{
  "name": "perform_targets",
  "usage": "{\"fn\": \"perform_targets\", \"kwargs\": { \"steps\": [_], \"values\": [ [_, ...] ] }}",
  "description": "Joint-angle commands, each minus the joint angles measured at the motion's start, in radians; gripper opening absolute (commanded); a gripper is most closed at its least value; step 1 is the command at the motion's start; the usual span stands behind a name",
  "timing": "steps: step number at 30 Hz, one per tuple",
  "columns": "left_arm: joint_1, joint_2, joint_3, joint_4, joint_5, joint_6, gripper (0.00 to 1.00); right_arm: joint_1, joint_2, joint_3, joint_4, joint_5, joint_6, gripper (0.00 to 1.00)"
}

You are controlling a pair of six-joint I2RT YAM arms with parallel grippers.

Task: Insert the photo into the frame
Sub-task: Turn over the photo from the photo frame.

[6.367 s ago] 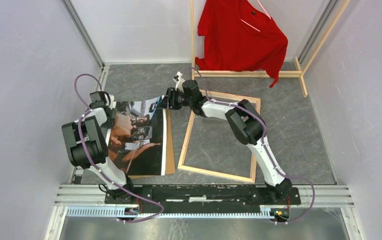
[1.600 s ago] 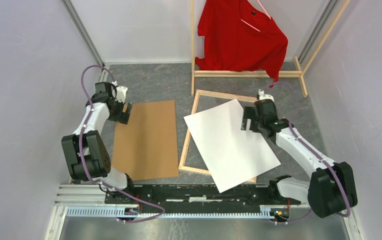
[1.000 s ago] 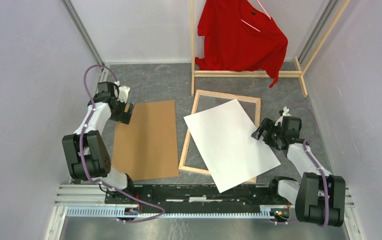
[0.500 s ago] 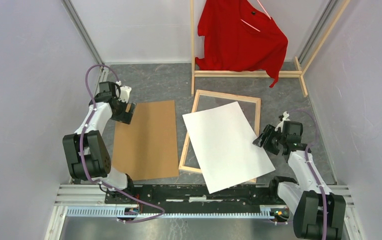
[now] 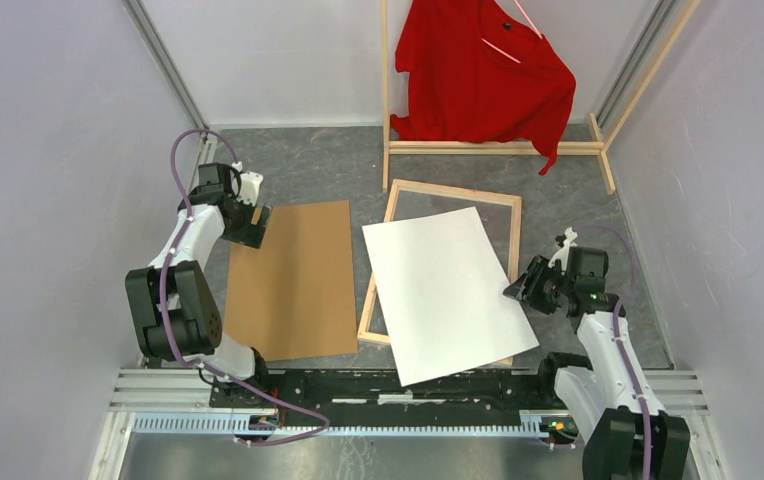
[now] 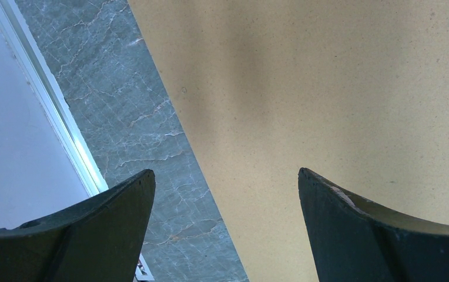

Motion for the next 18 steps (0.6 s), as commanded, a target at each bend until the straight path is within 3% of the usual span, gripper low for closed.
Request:
{"fn": "perform_targets", "kwargs": {
  "steps": [1,12,18],
  "values": [
    [-0.004,-0.013,0.010,0.011,0.000,-0.023,0.97,-0.004,-0.035,0.012,-0.027,-0.075,0.020,0.47],
    [-0.009,-0.024,0.008,0.012,-0.009,-0.021,0.97,-0.003,-0.091,-0.100,-0.012,-0.212,0.075,0.40],
    [-0.111,-0.027,0.028,-0.010,-0.008,-0.045,0.97,-0.003,-0.070,-0.125,0.026,-0.271,0.096,0.36]
  ]
}}
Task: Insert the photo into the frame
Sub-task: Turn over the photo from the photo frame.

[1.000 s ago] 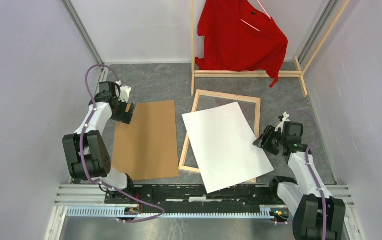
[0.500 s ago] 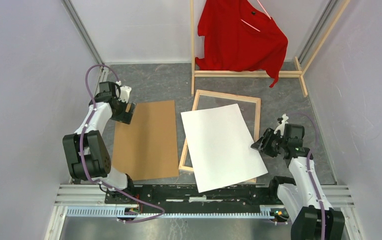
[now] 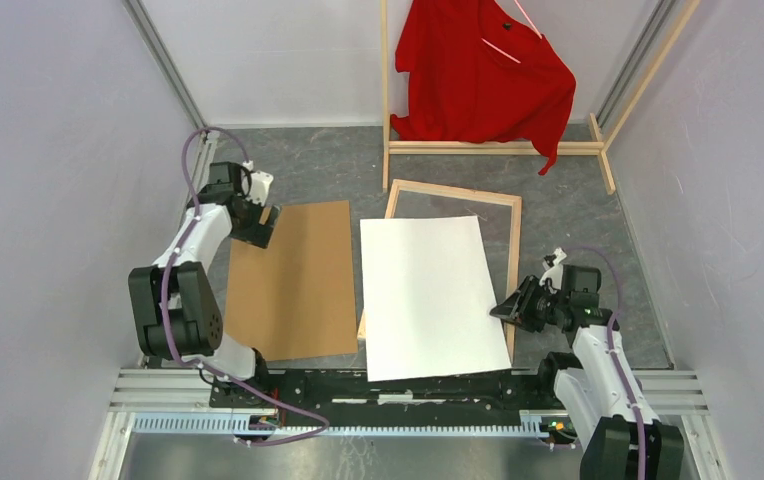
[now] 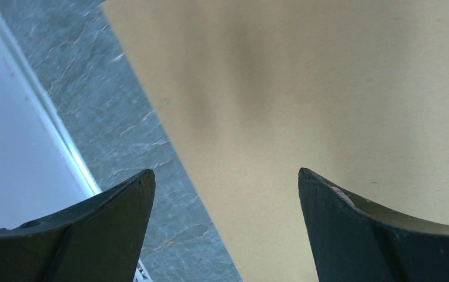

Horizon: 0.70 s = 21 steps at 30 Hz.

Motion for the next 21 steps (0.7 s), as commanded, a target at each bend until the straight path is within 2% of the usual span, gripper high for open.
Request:
{"fn": "perform_targets", "kwargs": {
  "steps": [1,4,11,21],
  "values": [
    [-0.101,-0.022,0.036,-0.015,0.005,-0.053,0.97,-0.001,0.008,0.005,0.048,-0.082,0.025,0.36],
    [-0.217,0.000,0.049,-0.015,-0.015,-0.070,0.97,0.006,0.008,-0.003,0.063,-0.110,0.047,0.34],
    [-0.400,0.086,0.075,0.029,-0.018,-0.117,0.96,0.010,-0.004,-0.058,0.149,-0.183,0.124,0.33],
    [-0.526,0.216,0.112,0.125,-0.038,-0.152,0.95,0.017,-0.008,-0.076,0.207,-0.222,0.170,0.35]
  ]
}}
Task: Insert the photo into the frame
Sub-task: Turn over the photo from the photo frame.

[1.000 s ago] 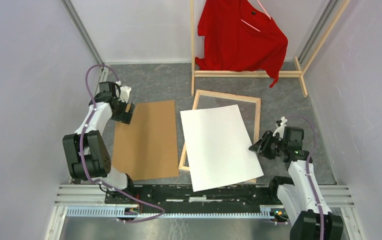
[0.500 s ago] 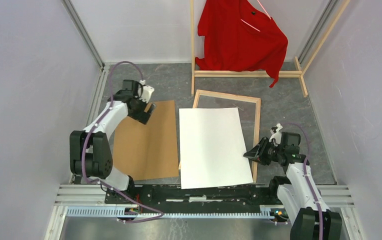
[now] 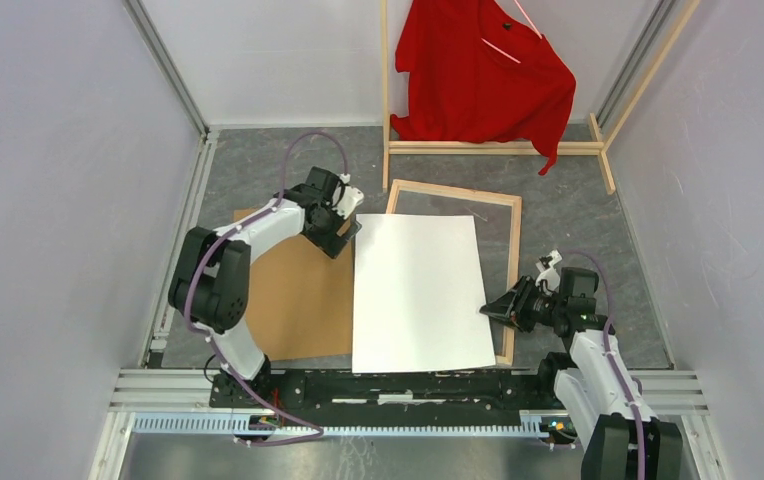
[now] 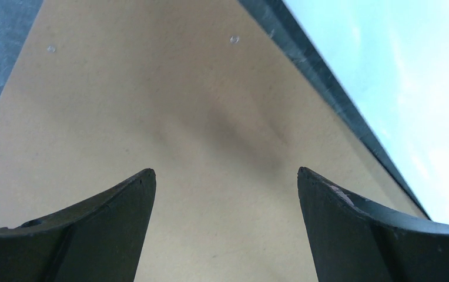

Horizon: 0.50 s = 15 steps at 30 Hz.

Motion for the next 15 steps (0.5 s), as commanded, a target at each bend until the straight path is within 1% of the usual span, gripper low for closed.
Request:
{"fn": "perform_targets", "kwargs": {
  "steps": [1,6,11,15],
  "values": [
    [-0.049,0.035,0.058,0.077,-0.026,-0.063,0.95,0.009,-0.012,-0.007,0.066,-0.042,0.032,0.36],
    [-0.087,0.078,0.094,0.094,-0.046,-0.077,0.95,0.011,-0.017,-0.019,0.081,-0.046,0.041,0.36],
    [-0.101,0.122,0.122,0.103,-0.054,-0.081,0.96,0.012,-0.028,-0.052,0.110,-0.057,0.059,0.37],
    [-0.105,0.148,0.134,0.105,-0.064,-0.081,0.95,0.015,-0.042,-0.084,0.148,-0.074,0.084,0.43]
  ]
}}
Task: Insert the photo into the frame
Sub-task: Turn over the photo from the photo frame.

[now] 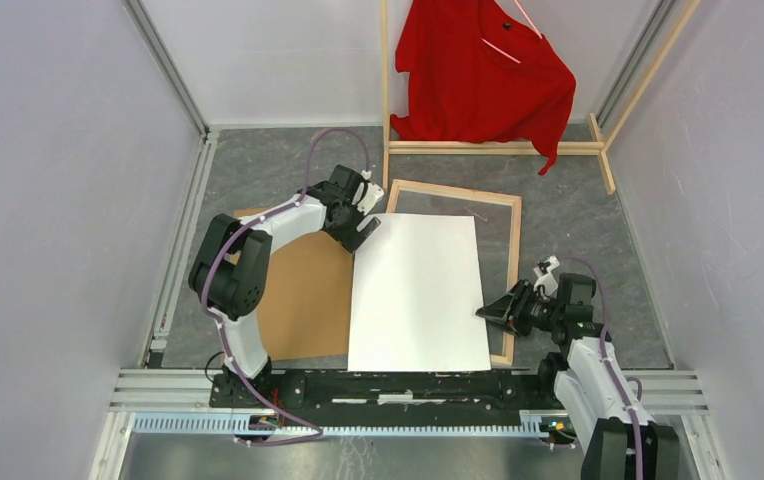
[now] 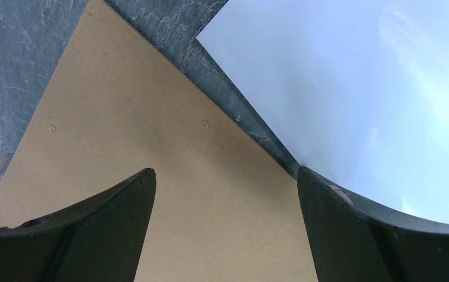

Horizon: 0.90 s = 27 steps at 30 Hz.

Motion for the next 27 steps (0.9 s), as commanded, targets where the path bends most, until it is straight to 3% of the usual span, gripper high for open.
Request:
{"fn": "perform_targets", "kwargs": {
  "steps": [1,9,19,23,27],
  "values": [
    [-0.005,0.028,0.039,0.030,-0.021,-0.040,0.96,0.009,-0.019,-0.031,0.071,-0.039,0.032,0.44],
    [-0.014,0.030,0.047,0.028,-0.016,-0.037,0.95,0.063,-0.022,-0.064,0.175,-0.035,0.108,0.49],
    [-0.023,0.036,0.054,0.016,-0.013,-0.035,0.96,0.165,0.007,-0.056,0.379,-0.008,0.250,0.49],
    [-0.022,0.034,0.061,0.007,-0.014,-0.032,0.96,0.196,0.058,-0.015,0.409,0.031,0.243,0.45],
    [-0.020,0.037,0.092,-0.025,-0.016,-0.024,0.97,0.208,0.090,0.042,0.372,0.089,0.167,0.34]
  ]
}}
